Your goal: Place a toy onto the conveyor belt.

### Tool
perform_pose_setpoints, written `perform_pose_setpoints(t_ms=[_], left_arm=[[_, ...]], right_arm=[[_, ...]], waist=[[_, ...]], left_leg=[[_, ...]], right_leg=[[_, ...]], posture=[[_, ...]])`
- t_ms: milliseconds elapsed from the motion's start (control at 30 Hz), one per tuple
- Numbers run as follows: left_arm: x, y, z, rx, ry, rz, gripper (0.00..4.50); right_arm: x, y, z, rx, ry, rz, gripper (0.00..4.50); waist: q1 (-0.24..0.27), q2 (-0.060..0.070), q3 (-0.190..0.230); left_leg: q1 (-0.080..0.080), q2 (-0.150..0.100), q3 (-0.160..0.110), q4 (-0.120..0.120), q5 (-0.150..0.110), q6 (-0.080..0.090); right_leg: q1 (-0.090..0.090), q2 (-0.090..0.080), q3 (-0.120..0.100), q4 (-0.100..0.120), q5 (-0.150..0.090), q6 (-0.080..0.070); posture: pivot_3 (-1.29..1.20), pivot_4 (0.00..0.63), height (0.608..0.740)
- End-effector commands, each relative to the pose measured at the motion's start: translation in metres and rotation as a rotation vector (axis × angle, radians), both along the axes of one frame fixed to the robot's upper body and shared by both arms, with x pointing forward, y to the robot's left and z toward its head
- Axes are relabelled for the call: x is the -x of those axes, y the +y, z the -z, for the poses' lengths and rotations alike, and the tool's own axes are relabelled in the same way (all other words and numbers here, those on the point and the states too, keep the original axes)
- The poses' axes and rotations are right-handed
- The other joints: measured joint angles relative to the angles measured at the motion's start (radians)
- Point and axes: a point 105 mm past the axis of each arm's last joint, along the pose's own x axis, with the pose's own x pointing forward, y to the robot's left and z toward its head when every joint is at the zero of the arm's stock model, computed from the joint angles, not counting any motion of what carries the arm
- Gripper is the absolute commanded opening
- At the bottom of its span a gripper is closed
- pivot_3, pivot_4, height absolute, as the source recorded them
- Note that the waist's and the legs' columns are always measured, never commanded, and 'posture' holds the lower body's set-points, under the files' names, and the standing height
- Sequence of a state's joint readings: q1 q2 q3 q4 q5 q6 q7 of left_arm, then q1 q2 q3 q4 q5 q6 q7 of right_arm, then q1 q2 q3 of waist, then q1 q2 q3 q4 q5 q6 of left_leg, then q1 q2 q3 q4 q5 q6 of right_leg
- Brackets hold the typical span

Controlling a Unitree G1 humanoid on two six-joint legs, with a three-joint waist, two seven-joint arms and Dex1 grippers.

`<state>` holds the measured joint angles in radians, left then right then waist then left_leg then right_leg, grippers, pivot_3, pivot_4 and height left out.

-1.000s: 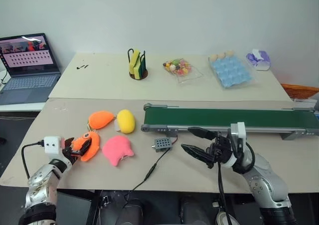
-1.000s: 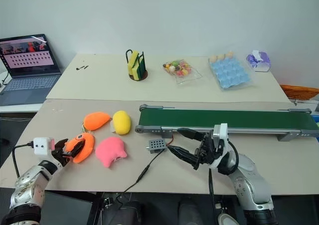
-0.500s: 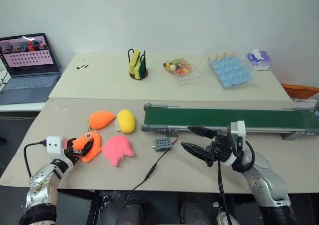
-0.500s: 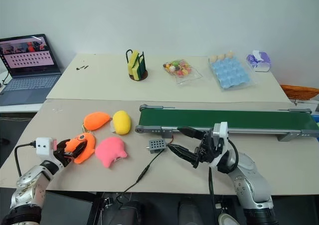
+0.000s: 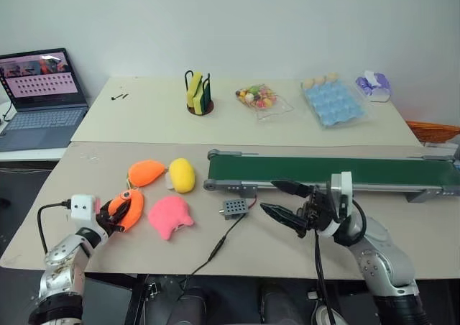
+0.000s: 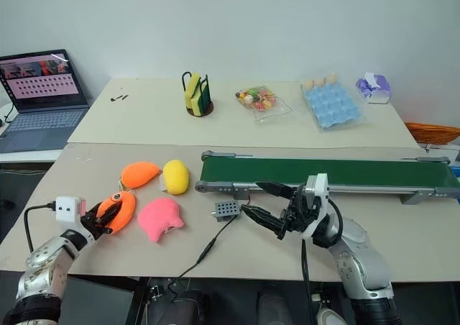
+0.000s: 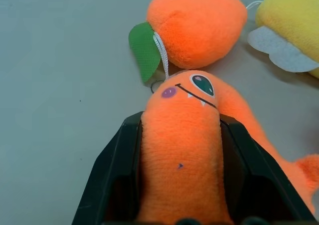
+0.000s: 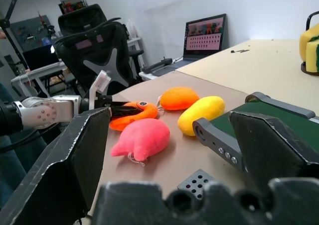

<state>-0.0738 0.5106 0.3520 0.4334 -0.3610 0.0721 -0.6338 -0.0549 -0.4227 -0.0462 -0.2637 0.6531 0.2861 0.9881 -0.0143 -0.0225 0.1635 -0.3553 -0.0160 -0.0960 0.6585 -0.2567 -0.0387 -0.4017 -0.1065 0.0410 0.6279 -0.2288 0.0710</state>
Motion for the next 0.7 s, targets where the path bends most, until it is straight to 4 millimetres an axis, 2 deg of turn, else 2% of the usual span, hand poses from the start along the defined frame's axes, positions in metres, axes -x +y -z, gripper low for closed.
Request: perform_pose_setpoints(t_ms=[33, 100, 200, 300, 367, 600, 667, 700], left_arm=[[0.005, 0.001, 0.014, -0.013, 0.074, -0.012, 1.98], [0.005, 0.0, 0.014, -0.015, 0.075, -0.011, 1.98], [0.005, -0.002, 0.012, 0.001, 0.061, 0.001, 1.33], [0.005, -0.002, 0.012, -0.005, 0.066, 0.006, 0.42], [0.005, -0.002, 0.012, -0.007, 0.073, 0.007, 0.08], [0.002, 0.004, 0.009, -0.04, 0.052, -0.044, 0.02], [-0.005, 0.008, -0.006, -0.064, -0.023, -0.081, 0.02], [-0.01, 0.008, -0.021, -0.086, -0.095, -0.096, 0.02]], right_arm=[[0.0, 0.001, -0.007, -0.009, -0.027, -0.004, 4.5], [-0.001, 0.001, -0.008, -0.011, -0.029, -0.001, 4.5], [-0.001, 0.002, -0.008, -0.012, -0.03, 0.0, 4.5], [-0.002, 0.002, -0.008, -0.012, -0.029, 0.002, 4.5], [-0.002, 0.002, -0.007, -0.013, -0.029, 0.003, 4.5], [-0.004, 0.001, -0.006, -0.005, -0.027, 0.014, 4.5], [-0.005, 0.0, -0.005, -0.001, -0.025, 0.016, 4.5], [-0.006, 0.0, -0.005, 0.002, -0.024, 0.017, 4.5]], waist=[[0.0, 0.0, 0.0], [0.0, 0.0, 0.0], [0.0, 0.0, 0.0], [0.001, 0.0, 0.0], [0.001, 0.0, 0.0], [0.001, 0.001, 0.0], [0.001, 0.001, 0.001], [0.001, 0.001, 0.001]], left_leg=[[0.0, 0.0, 0.0, 0.0, 0.0, 0.0], [0.0, 0.0, 0.0, 0.0, 0.0, 0.0], [0.0, 0.0, 0.0, 0.0, 0.0, 0.0], [0.0, 0.0, 0.0, 0.0, 0.0, 0.0], [0.0, 0.0, 0.0, 0.0, 0.0, 0.0], [0.0, 0.0, 0.0, 0.0, 0.0, 0.0], [0.0, 0.0, 0.0, 0.0, 0.0, 0.0], [0.0, 0.0, 0.0, 0.0, 0.0, 0.0]], right_leg=[[0.0, 0.0, 0.0, 0.0, 0.0, 0.0], [0.0, 0.0, 0.0, 0.0, 0.0, 0.0], [0.0, 0.0, 0.0, 0.0, 0.0, 0.0], [0.0, 0.0, 0.0, 0.0, 0.0, 0.0], [0.0, 0.0, 0.0, 0.0, 0.0, 0.0], [0.0, 0.0, 0.0, 0.0, 0.0, 0.0], [0.0, 0.0, 0.0, 0.0, 0.0, 0.0], [0.0, 0.0, 0.0, 0.0, 0.0, 0.0]], posture=[[0.0, 0.15, 0.74], [0.0, 0.15, 0.74], [0.0, 0.15, 0.74], [0.0, 0.15, 0.74], [0.0, 0.15, 0.74], [0.0, 0.15, 0.74], [0.0, 0.15, 0.74], [0.0, 0.15, 0.74]])
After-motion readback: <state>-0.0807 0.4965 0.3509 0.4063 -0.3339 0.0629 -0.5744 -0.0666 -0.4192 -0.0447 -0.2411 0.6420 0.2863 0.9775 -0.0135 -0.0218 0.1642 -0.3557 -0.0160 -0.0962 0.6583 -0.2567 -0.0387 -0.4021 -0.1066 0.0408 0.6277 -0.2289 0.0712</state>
